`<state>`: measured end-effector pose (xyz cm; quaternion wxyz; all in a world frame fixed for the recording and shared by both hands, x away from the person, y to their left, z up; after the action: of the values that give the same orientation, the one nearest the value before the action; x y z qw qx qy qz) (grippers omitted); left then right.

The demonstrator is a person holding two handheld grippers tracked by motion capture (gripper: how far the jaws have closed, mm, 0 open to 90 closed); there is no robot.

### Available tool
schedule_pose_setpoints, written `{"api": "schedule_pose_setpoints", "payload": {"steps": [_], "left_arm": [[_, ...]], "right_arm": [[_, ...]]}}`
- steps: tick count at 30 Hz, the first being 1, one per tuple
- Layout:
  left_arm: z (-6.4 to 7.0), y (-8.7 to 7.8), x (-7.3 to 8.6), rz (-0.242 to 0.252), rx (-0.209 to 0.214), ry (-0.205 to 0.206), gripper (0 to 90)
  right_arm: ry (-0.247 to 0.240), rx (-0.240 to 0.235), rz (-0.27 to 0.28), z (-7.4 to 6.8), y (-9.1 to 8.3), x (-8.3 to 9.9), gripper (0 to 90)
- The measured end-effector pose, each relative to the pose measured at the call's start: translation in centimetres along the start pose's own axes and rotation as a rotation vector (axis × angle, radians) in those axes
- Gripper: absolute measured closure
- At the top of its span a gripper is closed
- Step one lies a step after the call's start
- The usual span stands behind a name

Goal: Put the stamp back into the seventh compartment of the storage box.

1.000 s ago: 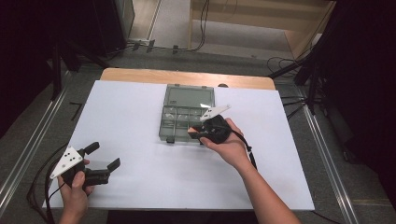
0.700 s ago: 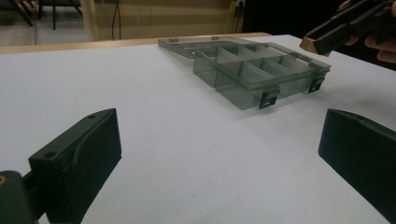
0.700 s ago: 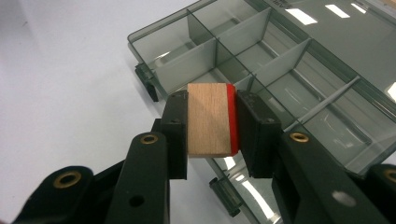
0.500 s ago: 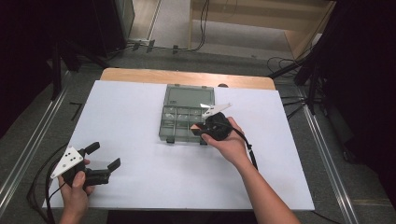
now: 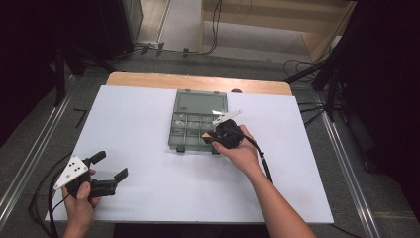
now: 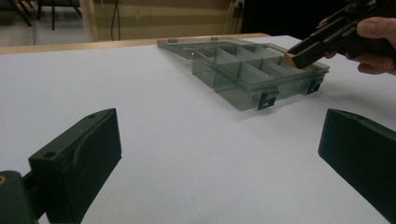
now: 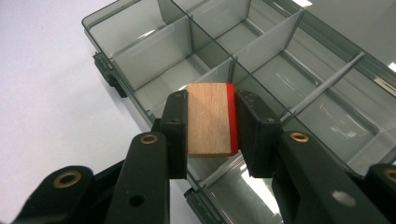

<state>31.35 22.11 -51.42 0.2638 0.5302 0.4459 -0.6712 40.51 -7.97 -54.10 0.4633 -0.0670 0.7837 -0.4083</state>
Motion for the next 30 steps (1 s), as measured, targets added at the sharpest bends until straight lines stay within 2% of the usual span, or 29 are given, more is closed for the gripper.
{"api": "schedule_pose_setpoints", "payload": {"steps": [8, 16, 21, 23, 26, 30], "left_arm": [[0.1, 0.0, -0.1, 0.003, 0.003, 0.003, 0.0], [0.4, 0.2, -0.1, -0.001, 0.004, 0.006, 0.0], [0.9, 0.5, -0.7, -0.004, 0.009, 0.005, 0.0], [1.3, 0.6, -1.2, 0.008, 0.024, -0.007, 0.0], [2.0, 1.0, -1.3, 0.0, 0.025, 0.026, 0.0], [2.7, 1.6, -1.3, -0.009, 0.041, 0.043, 0.0]], "right_arm": [[-0.004, -0.007, -0.025, 0.0, 0.6, 0.3, 63.0], [-0.008, -0.016, 0.024, -0.5, 0.0, -0.3, 35.4], [0.016, -0.014, 0.078, -0.4, -0.5, -0.6, 18.5], [0.02, -0.028, 0.104, -0.5, -0.8, -0.7, 16.1], [0.03, -0.035, 0.131, -0.6, -1.1, -0.6, 12.7], [0.023, -0.031, 0.15, -0.9, -1.6, -0.5, 8.7]]}}
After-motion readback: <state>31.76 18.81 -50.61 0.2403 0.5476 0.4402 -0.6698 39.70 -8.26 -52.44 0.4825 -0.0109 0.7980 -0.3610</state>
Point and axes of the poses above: each handheld gripper's, and its own axes: y roughly forward along the jaws, x roughly out of its underside, z roughly to its right, the point moved 10 cm from there along y, roughly forward along the jaws, and after that the axes turned 11 degrees about -x, right-handed, at the moved point
